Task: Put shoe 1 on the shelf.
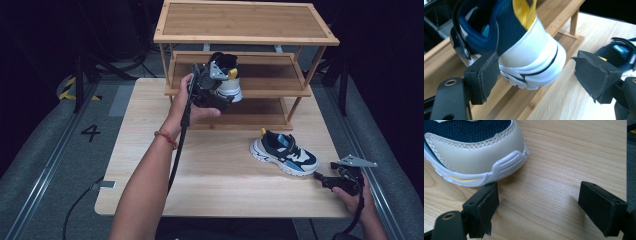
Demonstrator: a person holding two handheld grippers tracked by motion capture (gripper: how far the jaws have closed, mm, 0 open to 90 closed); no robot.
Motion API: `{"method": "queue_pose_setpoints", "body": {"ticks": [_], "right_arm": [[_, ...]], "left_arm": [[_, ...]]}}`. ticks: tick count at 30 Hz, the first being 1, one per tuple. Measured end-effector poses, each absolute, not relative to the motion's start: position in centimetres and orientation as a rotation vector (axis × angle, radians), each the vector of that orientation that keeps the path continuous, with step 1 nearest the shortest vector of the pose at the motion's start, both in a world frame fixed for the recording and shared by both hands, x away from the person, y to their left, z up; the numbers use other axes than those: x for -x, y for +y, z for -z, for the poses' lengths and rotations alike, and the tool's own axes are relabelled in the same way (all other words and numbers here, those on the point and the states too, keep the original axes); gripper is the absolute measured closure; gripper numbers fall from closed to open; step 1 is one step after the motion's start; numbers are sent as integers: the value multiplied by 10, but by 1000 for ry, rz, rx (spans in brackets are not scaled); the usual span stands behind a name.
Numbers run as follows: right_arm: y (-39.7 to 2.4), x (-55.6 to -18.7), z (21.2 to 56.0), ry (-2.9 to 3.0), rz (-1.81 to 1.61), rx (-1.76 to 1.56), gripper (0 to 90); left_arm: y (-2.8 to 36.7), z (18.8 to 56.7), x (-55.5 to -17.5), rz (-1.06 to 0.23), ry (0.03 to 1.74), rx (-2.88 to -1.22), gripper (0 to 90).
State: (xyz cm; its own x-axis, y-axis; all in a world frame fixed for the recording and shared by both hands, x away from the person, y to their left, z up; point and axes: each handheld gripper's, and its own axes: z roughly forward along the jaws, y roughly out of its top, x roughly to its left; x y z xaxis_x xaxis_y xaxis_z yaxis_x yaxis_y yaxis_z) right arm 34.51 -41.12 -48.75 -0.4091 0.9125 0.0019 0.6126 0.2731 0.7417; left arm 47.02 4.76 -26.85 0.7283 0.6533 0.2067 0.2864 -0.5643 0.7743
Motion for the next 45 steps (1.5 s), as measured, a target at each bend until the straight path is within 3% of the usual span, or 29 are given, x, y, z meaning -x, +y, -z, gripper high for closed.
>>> {"method": "queue_pose_setpoints", "body": {"ticks": [13, 26, 38, 45], "right_arm": [[-411, -345, 488, 2122, -942, -1374, 175], [-411, -345, 487, 2122, -943, -1374, 176], [-411, -345, 487, 2122, -944, -1378, 175], [-411, -345, 487, 2119, -944, -1385, 175]], "left_arm": [[40, 282, -500, -646, 784, -2115, 197], [57, 285, -524, -649, 876, -2106, 215], [72, 297, -471, -651, 708, -2168, 213], [97, 328, -427, -641, 644, -2243, 219]]}}
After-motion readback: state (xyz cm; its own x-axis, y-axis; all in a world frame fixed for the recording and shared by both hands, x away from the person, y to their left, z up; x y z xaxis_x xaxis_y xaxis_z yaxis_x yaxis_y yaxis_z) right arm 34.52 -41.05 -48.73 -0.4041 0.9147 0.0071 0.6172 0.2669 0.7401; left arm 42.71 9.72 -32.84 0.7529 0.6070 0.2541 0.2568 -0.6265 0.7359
